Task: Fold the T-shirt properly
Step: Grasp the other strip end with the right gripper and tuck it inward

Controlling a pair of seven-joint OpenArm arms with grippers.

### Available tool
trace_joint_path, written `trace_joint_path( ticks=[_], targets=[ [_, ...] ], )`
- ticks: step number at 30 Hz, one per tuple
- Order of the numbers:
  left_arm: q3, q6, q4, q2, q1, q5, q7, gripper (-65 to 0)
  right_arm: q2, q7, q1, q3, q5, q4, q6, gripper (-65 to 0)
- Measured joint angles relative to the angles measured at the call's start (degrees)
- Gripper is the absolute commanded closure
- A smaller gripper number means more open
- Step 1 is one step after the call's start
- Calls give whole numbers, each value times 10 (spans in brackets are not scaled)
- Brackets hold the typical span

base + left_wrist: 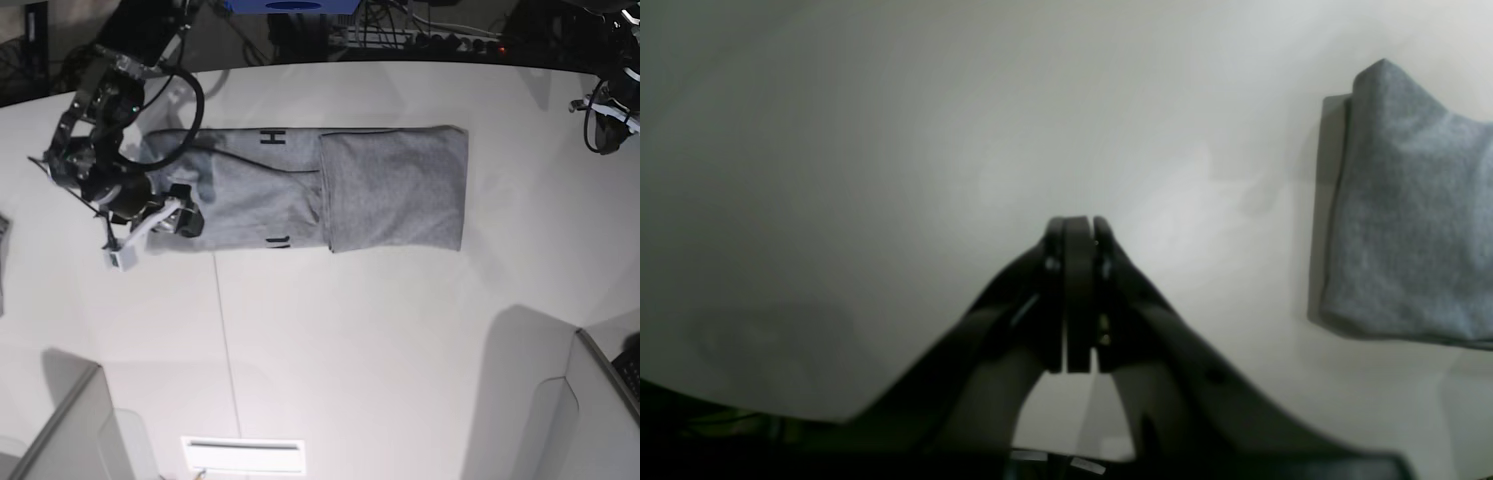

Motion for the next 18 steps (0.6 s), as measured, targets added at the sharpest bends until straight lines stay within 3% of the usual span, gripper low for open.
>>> trace_joint_path(
  ticks=[2, 6, 9, 15, 18],
  targets=[
    [-1, 0, 0, -1, 0, 0, 0, 0, 2, 0, 5, 2, 0, -27, -2, -372],
    [-2, 0, -1, -36, 5, 0, -2, 0, 1, 7, 9, 28, 10, -42, -62, -369],
    [4, 0, -11, -37, -4, 42, 0, 0, 6, 20, 18, 73, -6, -63, -67, -369],
    [43, -2, -12, -37, -30, 132, 0, 0, 68, 21, 26, 89, 2, -64, -68, -369],
    [56, -2, -12, -33, -27, 133, 1, 0, 93, 27, 14, 89, 6, -77, -68, -369]
  ],
)
